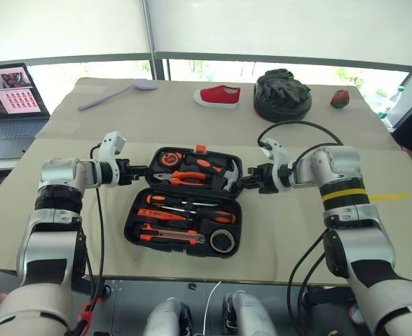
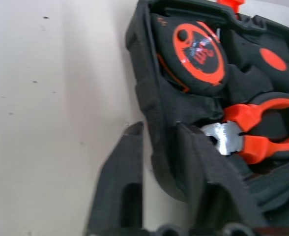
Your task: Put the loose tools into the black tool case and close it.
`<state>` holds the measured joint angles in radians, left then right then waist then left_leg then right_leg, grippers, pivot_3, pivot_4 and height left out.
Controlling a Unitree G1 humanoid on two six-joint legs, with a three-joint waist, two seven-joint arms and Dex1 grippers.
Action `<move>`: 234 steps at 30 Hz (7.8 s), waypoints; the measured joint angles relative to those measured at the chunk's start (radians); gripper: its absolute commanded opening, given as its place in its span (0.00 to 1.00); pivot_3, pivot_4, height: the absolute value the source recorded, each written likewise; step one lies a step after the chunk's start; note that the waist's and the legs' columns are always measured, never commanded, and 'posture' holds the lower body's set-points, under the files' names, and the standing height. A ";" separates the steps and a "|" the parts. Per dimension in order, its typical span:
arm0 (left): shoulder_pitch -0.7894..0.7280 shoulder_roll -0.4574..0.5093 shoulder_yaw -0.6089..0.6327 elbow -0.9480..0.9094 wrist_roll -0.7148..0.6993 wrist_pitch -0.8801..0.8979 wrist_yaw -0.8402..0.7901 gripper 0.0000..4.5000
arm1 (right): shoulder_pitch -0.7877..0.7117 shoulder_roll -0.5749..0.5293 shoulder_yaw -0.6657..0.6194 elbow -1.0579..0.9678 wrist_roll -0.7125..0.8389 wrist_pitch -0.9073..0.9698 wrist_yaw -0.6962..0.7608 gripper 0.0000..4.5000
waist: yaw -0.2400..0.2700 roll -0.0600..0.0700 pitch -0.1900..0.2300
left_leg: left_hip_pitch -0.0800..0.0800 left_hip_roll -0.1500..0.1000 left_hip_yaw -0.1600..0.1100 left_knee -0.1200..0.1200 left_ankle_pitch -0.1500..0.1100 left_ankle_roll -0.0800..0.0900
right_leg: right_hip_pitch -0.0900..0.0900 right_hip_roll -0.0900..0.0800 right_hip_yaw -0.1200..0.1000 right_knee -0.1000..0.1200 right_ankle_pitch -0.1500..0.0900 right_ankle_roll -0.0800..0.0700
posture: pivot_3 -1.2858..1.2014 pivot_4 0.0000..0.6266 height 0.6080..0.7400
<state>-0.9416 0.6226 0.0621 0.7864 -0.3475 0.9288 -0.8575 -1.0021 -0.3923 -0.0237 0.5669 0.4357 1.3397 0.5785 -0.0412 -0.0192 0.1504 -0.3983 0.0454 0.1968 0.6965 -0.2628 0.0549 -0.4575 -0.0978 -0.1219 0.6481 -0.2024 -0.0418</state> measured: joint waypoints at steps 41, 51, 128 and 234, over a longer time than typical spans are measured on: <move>0.791 0.098 0.267 -0.416 -0.006 -1.086 -0.181 1.00 | 0.678 -0.385 0.287 -0.119 -0.407 -2.106 0.164 0.69 | 0.017 -0.004 0.006 | 0.010 0.004 0.006 -0.008 0.004 0.002 | 0.002 0.001 0.010 -0.002 -0.006 0.002 | 0.52 0.24 1.00; 0.375 0.069 0.110 -0.152 0.093 -0.975 -0.152 0.30 | 0.953 -0.532 0.288 -0.808 -0.020 -1.419 0.377 0.00 | 0.046 -0.005 0.006 | 0.003 0.004 0.000 -0.002 -0.002 0.003 | 0.002 0.000 0.001 -0.002 -0.005 0.002 | 0.52 0.24 1.00; 0.340 -0.139 -0.237 -0.702 0.060 -0.304 -0.107 0.02 | 0.770 -0.056 0.227 -0.635 -0.308 -1.266 0.220 0.00 | 0.026 -0.006 -0.011 | 0.018 0.004 -0.003 -0.004 -0.004 -0.001 | 0.016 0.003 0.005 -0.003 -0.007 0.001 | 0.52 0.24 1.00; 0.825 0.046 0.161 -0.865 -0.050 -0.668 -0.137 0.87 | 0.843 -0.207 0.031 -0.680 -0.117 -1.231 0.469 0.42 | 0.026 -0.003 -0.007 | 0.019 0.004 -0.009 -0.038 -0.006 -0.010 | 0.007 0.006 0.000 -0.020 -0.015 -0.009 | 0.52 0.24 1.00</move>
<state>-0.1168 0.6686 0.2228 -0.0787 -0.3973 0.2607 -0.9944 -0.1595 -0.5994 0.0073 -0.1132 0.3183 0.1083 1.0473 -0.0150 -0.0218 0.1431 -0.3796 0.0494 0.1878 0.6588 -0.2690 0.0450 -0.4503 -0.0919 -0.1217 0.6279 -0.2170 -0.0506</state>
